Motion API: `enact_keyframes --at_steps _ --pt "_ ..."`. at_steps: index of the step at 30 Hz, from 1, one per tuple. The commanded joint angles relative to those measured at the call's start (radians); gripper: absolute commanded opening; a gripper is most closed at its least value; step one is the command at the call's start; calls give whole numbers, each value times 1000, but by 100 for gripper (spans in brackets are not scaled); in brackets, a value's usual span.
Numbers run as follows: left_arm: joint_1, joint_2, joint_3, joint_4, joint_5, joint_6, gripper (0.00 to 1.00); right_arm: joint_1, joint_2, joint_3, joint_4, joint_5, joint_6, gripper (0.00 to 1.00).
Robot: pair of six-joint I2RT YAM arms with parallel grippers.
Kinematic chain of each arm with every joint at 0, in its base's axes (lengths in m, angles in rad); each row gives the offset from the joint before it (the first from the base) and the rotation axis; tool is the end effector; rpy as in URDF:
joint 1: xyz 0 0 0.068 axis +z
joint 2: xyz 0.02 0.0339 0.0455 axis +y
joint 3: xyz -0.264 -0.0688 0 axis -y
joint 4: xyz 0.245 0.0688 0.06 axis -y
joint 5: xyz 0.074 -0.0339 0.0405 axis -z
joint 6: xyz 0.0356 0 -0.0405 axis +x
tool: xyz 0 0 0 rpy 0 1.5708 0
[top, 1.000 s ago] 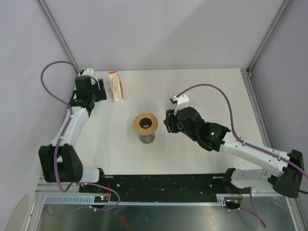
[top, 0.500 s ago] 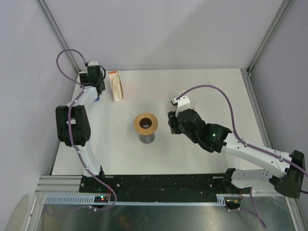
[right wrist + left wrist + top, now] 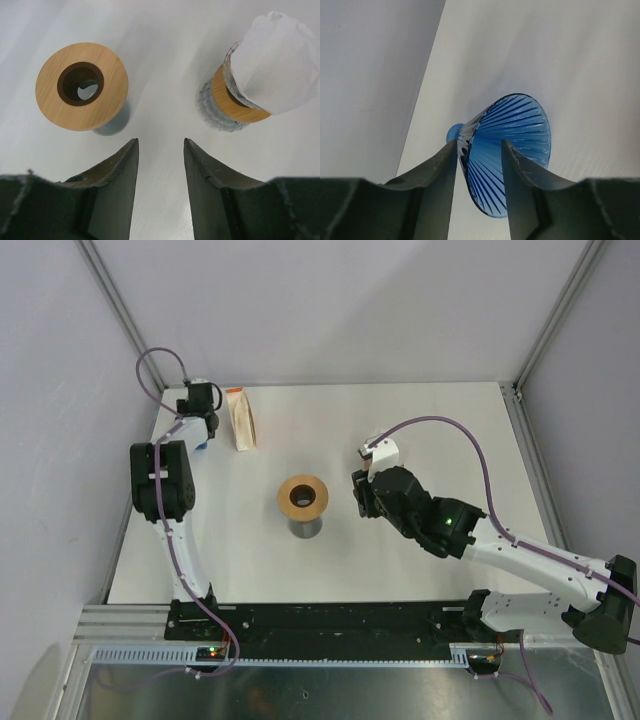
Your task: Place the coffee filter in the dripper
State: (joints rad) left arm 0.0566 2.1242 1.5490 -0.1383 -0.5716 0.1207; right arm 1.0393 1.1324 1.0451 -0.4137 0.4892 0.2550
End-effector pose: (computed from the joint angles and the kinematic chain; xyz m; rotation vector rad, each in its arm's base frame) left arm 0.4737 0.0461 0.1871 -0.2283 2.2426 0.7443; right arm 0.1410 0.2068 0.3403 -0.4913 1.9623 0.3164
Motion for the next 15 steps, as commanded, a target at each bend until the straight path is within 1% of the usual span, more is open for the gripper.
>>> enact_keyframes --at_steps 1,4,6,8,9,11,15 --pt "16 13 63 20 -18 35 40 0 -26 6 11 24 -13 46" --pt "27 24 68 13 -8 35 30 -1 -29 6 9 22 -13 46" --pt "36 26 69 6 -1 37 21 -1 -34 6 8 20 -14 46" --pt "43 21 65 -3 11 36 8 -1 -37 6 7 20 -12 46" --pt "45 14 60 -7 22 36 4 -1 -39 6 7 20 -12 46" --pt "47 -11 35 -9 50 42 1 -1 -43 6 5 21 -14 46" --pt "49 -102 -67 -10 127 52 0 0 -50 6 3 21 -13 46"
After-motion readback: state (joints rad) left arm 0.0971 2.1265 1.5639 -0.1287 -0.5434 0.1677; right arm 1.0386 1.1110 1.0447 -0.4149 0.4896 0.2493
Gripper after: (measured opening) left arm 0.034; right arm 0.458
